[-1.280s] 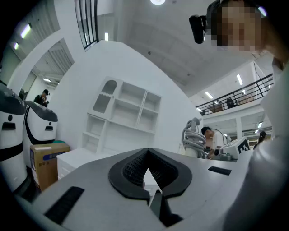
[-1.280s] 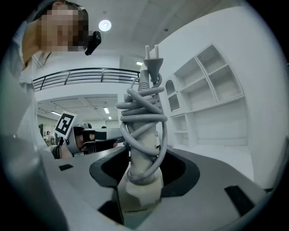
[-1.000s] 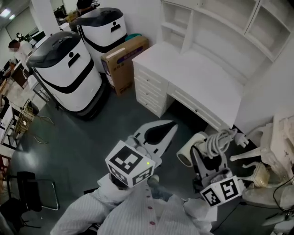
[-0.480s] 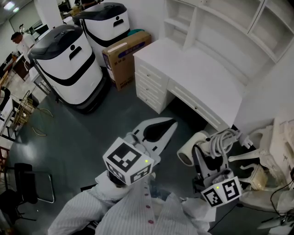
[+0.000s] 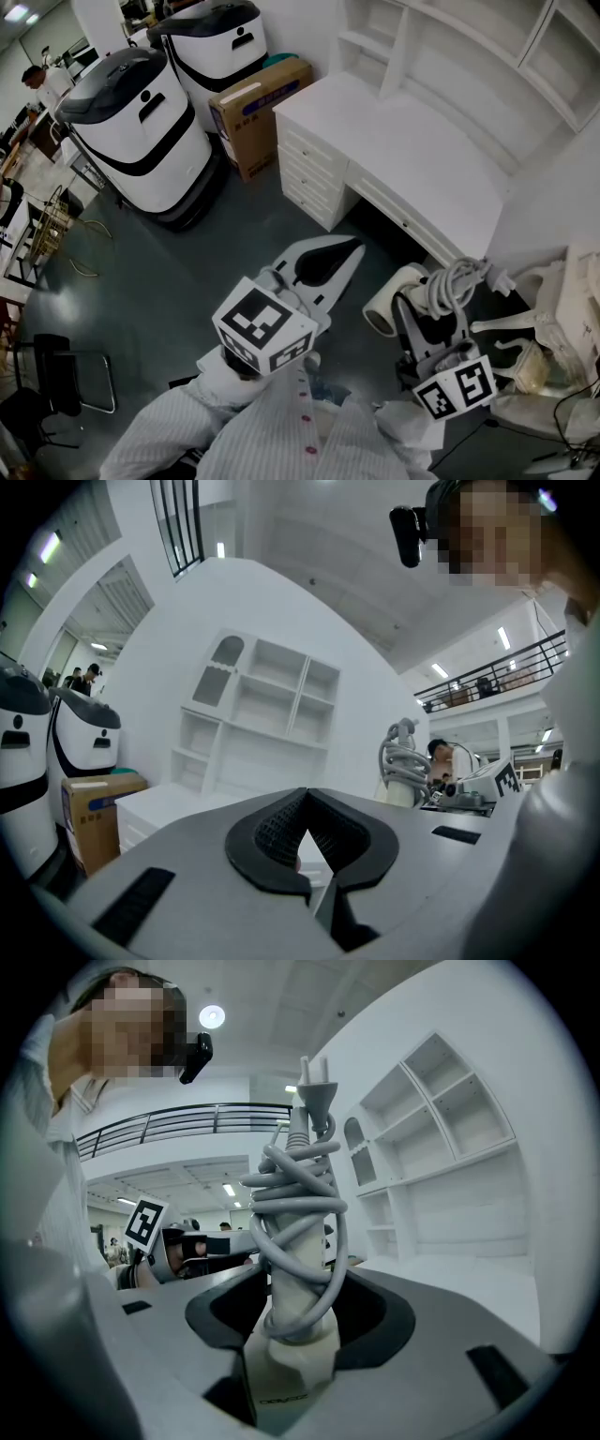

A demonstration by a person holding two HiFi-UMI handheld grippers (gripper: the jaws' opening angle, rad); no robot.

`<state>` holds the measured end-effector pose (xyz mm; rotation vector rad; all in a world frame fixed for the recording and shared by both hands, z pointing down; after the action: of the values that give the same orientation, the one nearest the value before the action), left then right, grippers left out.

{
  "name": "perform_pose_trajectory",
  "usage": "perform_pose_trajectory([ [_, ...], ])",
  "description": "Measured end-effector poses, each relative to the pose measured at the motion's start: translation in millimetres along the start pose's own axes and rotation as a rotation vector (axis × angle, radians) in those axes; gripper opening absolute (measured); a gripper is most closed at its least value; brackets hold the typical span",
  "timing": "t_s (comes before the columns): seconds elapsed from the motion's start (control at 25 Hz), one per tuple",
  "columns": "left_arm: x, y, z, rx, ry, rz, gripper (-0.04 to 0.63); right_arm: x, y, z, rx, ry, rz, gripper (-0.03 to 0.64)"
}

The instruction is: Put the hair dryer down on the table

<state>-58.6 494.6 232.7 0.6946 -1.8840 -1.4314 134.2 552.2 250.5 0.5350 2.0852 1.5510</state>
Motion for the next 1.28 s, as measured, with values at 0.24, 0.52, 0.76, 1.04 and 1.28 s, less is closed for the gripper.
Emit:
perform_pose_trajectory([
  [0.24,55,-22,-41,-0.001,0.010,-0.004,0.009,-33,-23,-55,0.007,0.010,0.012,0.195],
  [0.52,139,-52,-91,0.022,0.020,0.005,0.009,-71,-60,-141,0.017,0.022,0.026,0.195],
  [0.76,185,-64,-112,0.027,0.041,-0.004,0.009,-88,-76,-185,0.005,0.045,0.024,0.195],
  [1.04,251,-80,-134,0.033,0.068,-0.015,0.009,-108,-93,-244,-0.011,0.098,0.008,0.195],
  [1.28,282,-85,-148,0.063,0.091,-0.027,0.009,-123,-95,-274,-0.010,0.127,-0.027,0.195],
])
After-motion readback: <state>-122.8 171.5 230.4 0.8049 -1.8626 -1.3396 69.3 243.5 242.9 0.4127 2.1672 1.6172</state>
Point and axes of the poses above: the fingertips, and each gripper's own axes: z backward along the fingers, x to its left, y out of its underside, the point moved 8 cm from there along z, backward along the fingers, and after that the axes turned 10 degrees about x, right-handed, at the moved point
